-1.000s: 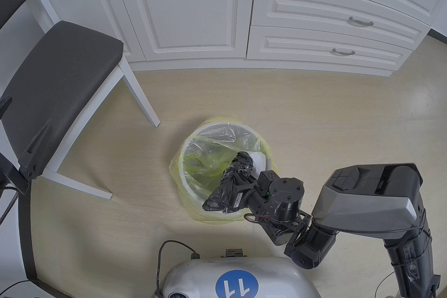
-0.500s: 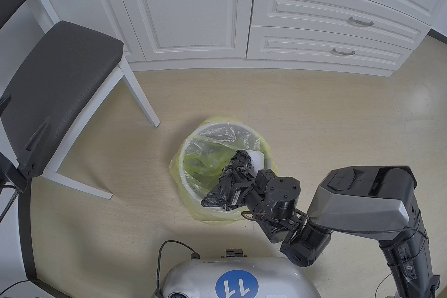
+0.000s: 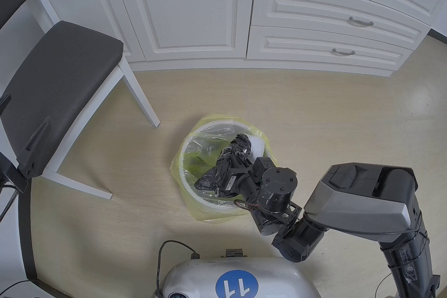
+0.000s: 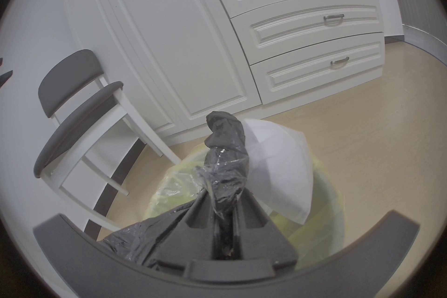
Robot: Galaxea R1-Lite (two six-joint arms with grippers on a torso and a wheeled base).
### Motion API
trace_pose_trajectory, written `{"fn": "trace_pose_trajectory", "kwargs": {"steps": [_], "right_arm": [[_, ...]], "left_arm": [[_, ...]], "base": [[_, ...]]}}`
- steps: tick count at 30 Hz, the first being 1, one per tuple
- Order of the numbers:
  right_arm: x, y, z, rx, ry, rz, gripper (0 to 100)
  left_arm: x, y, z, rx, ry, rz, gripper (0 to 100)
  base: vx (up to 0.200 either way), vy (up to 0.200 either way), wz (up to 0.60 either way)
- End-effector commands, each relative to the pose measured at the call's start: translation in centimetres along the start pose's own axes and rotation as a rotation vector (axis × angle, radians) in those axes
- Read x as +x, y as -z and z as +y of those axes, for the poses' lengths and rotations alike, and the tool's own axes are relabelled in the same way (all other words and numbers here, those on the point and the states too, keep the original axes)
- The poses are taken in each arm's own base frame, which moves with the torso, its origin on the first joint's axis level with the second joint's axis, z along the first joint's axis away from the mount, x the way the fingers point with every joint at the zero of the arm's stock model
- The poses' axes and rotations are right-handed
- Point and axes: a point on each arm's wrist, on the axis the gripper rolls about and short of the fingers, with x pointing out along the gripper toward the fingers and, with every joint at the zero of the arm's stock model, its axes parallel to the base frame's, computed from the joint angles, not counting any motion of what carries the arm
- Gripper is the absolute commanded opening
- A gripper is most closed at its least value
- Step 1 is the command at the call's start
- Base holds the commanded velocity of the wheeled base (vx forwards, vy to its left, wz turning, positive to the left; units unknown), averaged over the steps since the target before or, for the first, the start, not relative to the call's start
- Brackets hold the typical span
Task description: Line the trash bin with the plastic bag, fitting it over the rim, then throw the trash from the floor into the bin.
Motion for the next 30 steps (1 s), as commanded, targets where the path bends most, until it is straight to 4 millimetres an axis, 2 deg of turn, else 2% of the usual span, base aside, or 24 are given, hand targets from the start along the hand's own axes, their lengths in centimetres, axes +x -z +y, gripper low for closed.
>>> {"fn": "trace_pose_trajectory", "kwargs": {"steps": [1,8,14,17,20,21,24,27,30], "right_arm": [[-1.4,-0.5,1.5,0.005,-0.041,0.005,0],[-2.4,0.7,2.2,-0.009,-0.064,0.043,0],[-2.0,2.6,1.4,-0.033,-0.047,0.073,0],[-1.3,3.0,1.4,-0.024,-0.042,0.056,0],[-1.0,3.0,1.2,-0.021,-0.037,0.049,0],[-0.2,3.1,0.7,-0.017,-0.022,0.029,0],[0.5,2.5,0.5,-0.009,-0.014,0.002,0],[1.7,1.2,0.2,0.002,0.021,-0.058,0],[2.0,0.3,0.5,0.021,0.039,-0.093,0]], "left_arm": [[0.0,0.1,0.0,0.001,0.001,0.003,100],[0.2,0.1,0.0,-0.009,0.001,0.01,100],[0.3,0.3,-0.1,-0.026,0.007,0.021,100],[0.3,0.3,-0.1,-0.026,0.006,0.02,100],[0.3,0.2,-0.1,-0.027,0.004,0.015,100],[0.3,-0.1,0.1,-0.031,-0.008,0.005,100],[0.4,-0.2,0.3,-0.031,-0.02,0.005,100],[0.4,-0.1,0.3,-0.035,-0.025,0.009,100],[0.3,-0.1,0.3,-0.036,-0.026,0.01,100]], "base": [[0.0,0.0,0.0],[0.0,0.0,0.0],[0.0,0.0,0.0],[0.0,0.0,0.0],[0.0,0.0,0.0],[0.0,0.0,0.0],[0.0,0.0,0.0],[0.0,0.0,0.0],[0.0,0.0,0.0]]}}
